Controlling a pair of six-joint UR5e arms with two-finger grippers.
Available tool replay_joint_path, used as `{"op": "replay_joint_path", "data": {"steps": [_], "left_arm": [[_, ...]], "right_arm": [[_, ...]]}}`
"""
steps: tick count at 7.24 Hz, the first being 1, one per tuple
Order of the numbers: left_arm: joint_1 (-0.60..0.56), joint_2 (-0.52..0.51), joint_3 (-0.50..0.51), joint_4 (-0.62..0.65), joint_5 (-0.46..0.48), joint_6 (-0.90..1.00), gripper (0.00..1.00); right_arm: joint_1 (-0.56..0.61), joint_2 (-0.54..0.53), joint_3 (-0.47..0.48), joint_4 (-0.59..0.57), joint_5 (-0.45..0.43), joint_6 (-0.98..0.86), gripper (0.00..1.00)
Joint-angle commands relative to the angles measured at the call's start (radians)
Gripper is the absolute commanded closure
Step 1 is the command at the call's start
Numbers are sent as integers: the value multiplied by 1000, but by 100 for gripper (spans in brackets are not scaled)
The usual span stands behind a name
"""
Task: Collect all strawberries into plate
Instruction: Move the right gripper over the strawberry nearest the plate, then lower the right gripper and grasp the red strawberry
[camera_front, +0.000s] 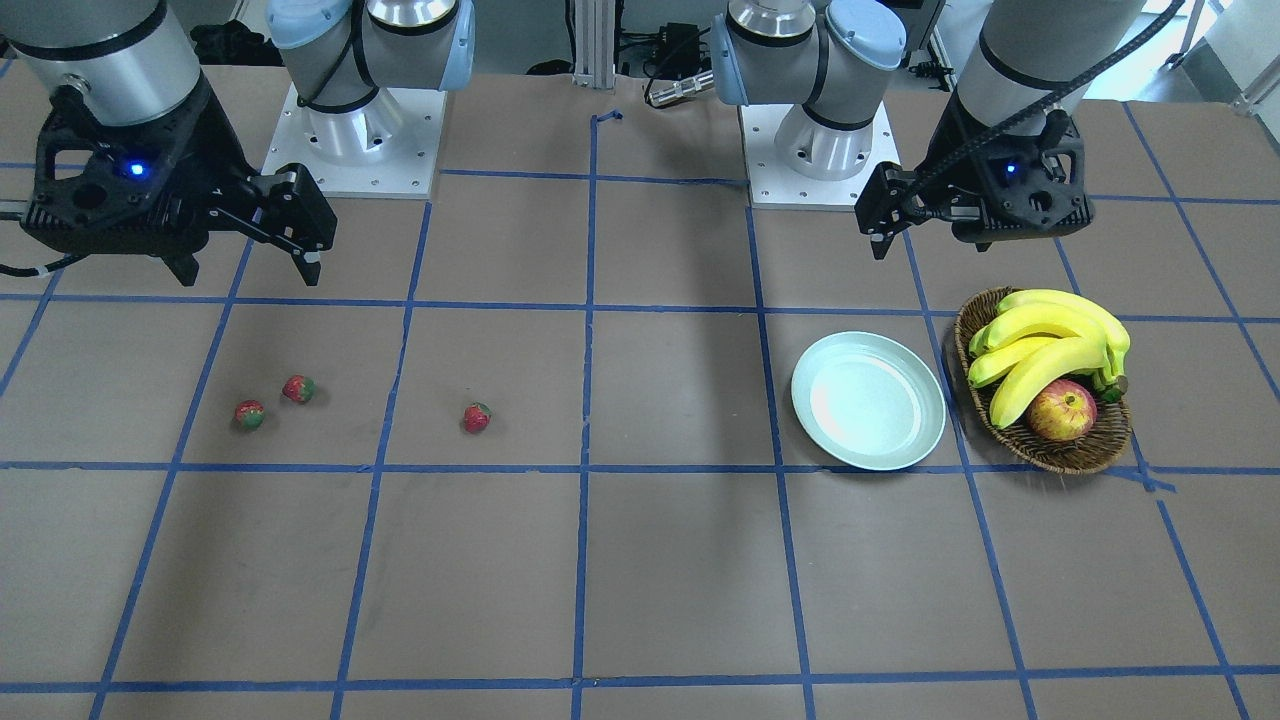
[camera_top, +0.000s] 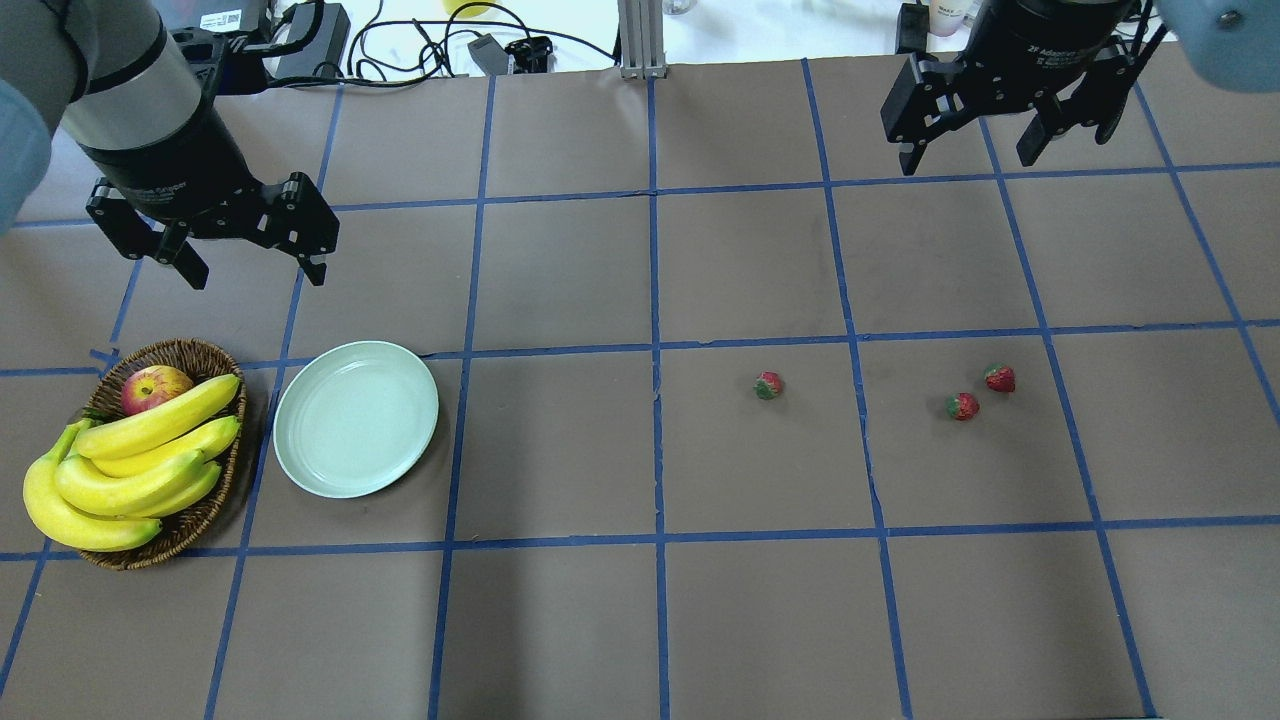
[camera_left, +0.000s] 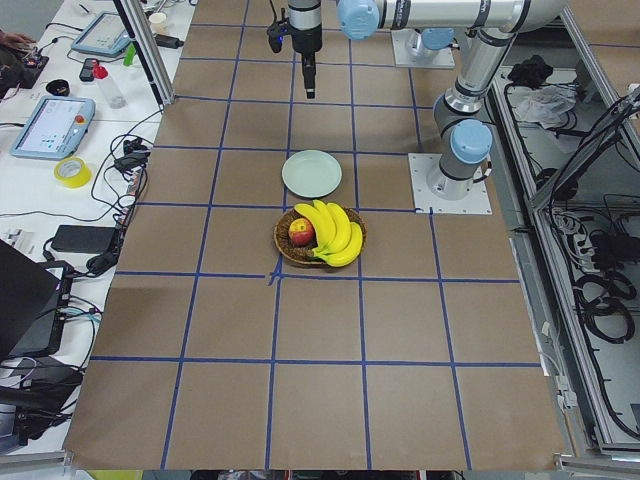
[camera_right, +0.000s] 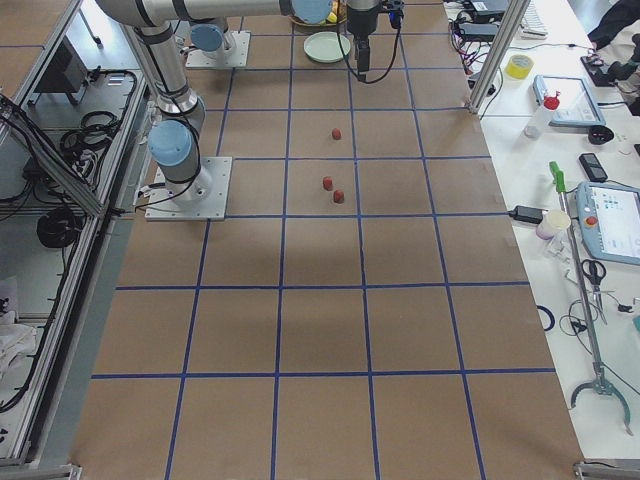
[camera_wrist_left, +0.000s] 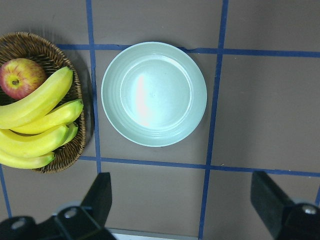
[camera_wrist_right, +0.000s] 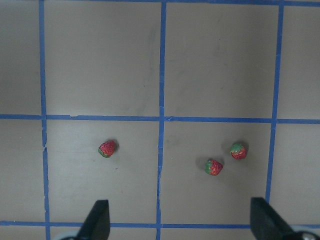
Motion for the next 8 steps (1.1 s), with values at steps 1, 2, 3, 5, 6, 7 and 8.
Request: {"op": "replay_joint_path", "data": {"steps": [1,2,3,5,6,7,8], "left_arm": [[-2,26,4,-25,3,0,0],[-5,26,2,-25,4,-2,0],[-8,25,-2,-25,0,-12,0],[-8,28,-7,-21,-83,-17,0],[-8,28,-4,-22,-85,-17,0],[-10,34,-4,-28,-86,-20,0],[-8,34,-2,-28,-86,-17,0]], "right_arm": [[19,72,0,14,6,80,0],[73,113,26,-72,14,108,1],[126,176,66,-189,9,166,2],[148,219,275,-462,14,221,7],[153,250,411,-647,15,231,6],[167,259,478,-723,17,248,6],[182,297,492,-745,15,303,7]]}}
